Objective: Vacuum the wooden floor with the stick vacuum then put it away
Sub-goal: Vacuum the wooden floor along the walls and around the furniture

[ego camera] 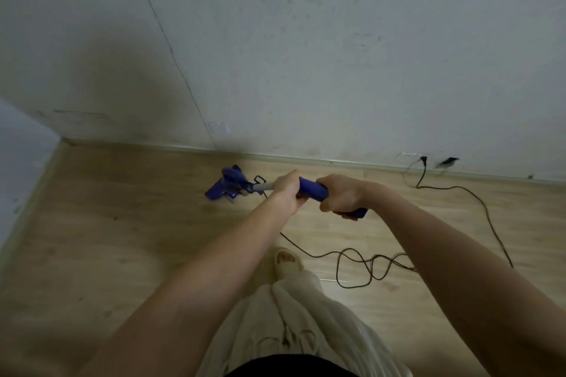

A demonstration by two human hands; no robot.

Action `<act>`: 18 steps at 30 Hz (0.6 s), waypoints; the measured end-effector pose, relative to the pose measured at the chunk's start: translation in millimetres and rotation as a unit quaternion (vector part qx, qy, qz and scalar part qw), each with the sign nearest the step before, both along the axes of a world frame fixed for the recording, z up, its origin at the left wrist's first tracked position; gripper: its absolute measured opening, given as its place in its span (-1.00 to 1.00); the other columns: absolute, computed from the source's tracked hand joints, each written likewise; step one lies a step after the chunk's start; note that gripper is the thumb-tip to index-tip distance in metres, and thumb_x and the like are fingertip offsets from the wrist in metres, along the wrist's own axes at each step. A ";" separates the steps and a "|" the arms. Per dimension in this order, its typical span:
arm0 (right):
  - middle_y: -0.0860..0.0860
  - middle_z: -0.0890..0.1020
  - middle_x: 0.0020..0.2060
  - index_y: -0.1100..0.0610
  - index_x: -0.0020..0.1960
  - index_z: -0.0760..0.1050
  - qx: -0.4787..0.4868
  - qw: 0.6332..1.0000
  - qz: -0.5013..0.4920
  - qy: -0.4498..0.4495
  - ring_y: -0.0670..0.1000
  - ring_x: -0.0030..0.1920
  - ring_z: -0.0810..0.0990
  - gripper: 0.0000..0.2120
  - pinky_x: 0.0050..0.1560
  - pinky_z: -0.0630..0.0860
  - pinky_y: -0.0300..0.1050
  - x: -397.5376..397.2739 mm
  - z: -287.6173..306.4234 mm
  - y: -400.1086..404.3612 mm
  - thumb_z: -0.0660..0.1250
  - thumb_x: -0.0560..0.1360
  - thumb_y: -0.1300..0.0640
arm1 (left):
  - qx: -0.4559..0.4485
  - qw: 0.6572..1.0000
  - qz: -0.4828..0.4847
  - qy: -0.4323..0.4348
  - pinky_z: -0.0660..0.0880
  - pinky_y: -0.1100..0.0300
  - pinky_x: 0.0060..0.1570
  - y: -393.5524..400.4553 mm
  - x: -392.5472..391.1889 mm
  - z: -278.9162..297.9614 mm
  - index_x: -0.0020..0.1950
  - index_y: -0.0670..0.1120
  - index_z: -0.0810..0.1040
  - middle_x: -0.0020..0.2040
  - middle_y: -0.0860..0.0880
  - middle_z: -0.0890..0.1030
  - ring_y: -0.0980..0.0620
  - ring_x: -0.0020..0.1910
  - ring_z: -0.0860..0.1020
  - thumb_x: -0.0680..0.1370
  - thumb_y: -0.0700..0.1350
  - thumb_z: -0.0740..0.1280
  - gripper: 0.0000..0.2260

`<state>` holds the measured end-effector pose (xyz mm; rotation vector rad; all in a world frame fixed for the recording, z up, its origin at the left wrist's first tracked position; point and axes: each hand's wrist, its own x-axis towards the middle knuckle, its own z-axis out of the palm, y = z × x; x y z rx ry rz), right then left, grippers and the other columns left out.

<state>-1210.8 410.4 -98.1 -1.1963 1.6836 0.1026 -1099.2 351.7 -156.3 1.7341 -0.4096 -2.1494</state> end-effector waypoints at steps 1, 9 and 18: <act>0.13 0.53 -0.33 0.12 0.05 0.39 -0.002 1.000 0.011 0.000 0.01 -0.53 0.46 -0.82 -0.47 0.48 -0.15 -9.0 -1.6 -8.8 0.27 0.48 0.28 | 0.000 1.000 0.021 0.002 0.53 0.08 -0.14 -5.9 -8.2 0.5 0.21 -0.18 0.35 0.07 -0.16 0.47 -0.05 -0.06 0.51 0.58 -0.21 0.27 -0.77; 0.13 0.52 -0.33 0.12 0.07 0.41 -0.018 0.997 0.077 -0.020 0.03 -0.50 0.45 -0.82 -0.47 0.45 -0.15 -27.9 -2.2 -117.0 0.26 0.49 0.29 | 0.004 0.992 0.123 -0.037 0.54 0.06 0.00 -97.1 -24.6 4.3 0.15 -0.14 0.32 0.04 -0.12 0.47 -0.09 -0.02 0.51 0.57 -0.13 0.30 -0.77; 0.11 0.53 -0.30 0.11 0.11 0.39 -0.039 0.990 0.133 -0.009 0.03 -0.49 0.47 -0.80 -0.49 0.46 -0.15 0.1 -26.2 -192.2 0.26 0.51 0.26 | -0.014 0.985 0.157 -0.072 0.48 0.09 0.05 -168.5 2.6 -11.2 -0.08 -0.16 0.38 -0.23 -0.07 0.42 0.02 -0.26 0.48 0.61 -0.18 0.19 -0.91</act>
